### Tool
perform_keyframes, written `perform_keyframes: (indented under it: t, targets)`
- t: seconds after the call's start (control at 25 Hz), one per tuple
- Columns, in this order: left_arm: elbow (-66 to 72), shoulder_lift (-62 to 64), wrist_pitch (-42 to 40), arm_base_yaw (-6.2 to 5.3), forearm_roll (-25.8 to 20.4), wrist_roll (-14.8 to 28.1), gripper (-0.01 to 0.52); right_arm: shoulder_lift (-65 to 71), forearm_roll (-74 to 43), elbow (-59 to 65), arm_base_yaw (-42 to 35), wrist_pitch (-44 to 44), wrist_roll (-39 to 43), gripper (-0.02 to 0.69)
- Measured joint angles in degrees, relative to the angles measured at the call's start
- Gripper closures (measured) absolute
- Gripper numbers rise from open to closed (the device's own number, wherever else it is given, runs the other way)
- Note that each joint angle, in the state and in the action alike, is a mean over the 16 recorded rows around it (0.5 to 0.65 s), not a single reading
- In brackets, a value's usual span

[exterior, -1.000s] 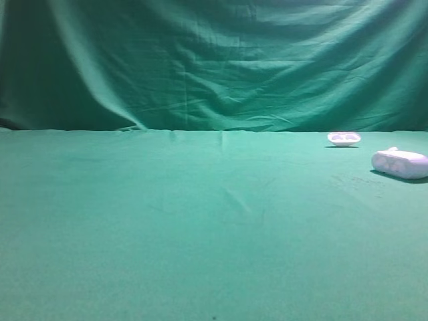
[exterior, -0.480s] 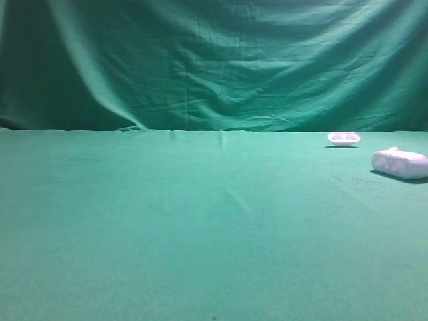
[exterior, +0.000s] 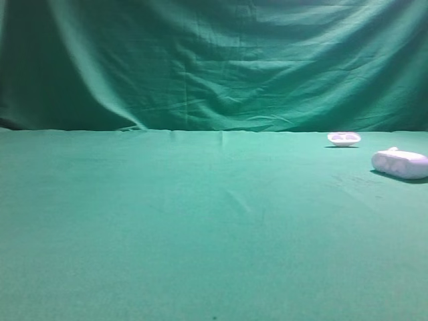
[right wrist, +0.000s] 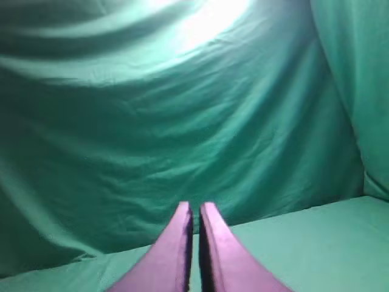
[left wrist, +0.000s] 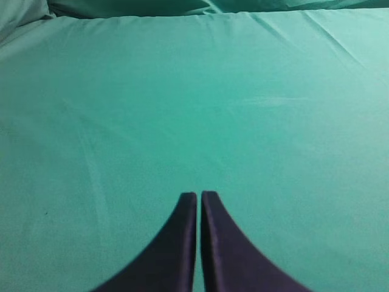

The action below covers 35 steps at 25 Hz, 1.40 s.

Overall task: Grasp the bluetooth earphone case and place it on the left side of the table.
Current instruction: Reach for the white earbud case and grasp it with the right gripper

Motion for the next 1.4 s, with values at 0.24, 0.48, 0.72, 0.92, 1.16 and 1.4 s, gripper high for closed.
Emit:
perform_keyframes:
  t: [0.24,0.48,0.72,0.92,1.16,1.4]
  targets:
    - [0.00,0.00,0.00,0.00,0.00,0.00,0.514,10.87,0.52,-11.61,0.00,14.38,-1.47,0.665]
    - [0.00,0.00,0.00,0.00,0.00,0.00,0.514,25.55,0.25,-21.09,0.10,26.73,-4.56,0.665]
    - [0.00,0.00,0.00,0.00,0.00,0.00,0.514,39.83,-1.08,-26.32,2.10,31.39,-8.50,0.665]
    - [0.00,0.00,0.00,0.00,0.00,0.00,0.514,51.68,-3.04,-30.71,4.42,32.75,-10.15,0.658]
    - [0.00,0.00,0.00,0.00,0.00,0.00,0.514,66.26,-5.32,-37.93,7.02,35.07,-9.75,0.527]
    - [0.00,0.00,0.00,0.00,0.00,0.00,0.514,79.72,-6.44,-45.12,7.58,35.93,-8.41,0.287]
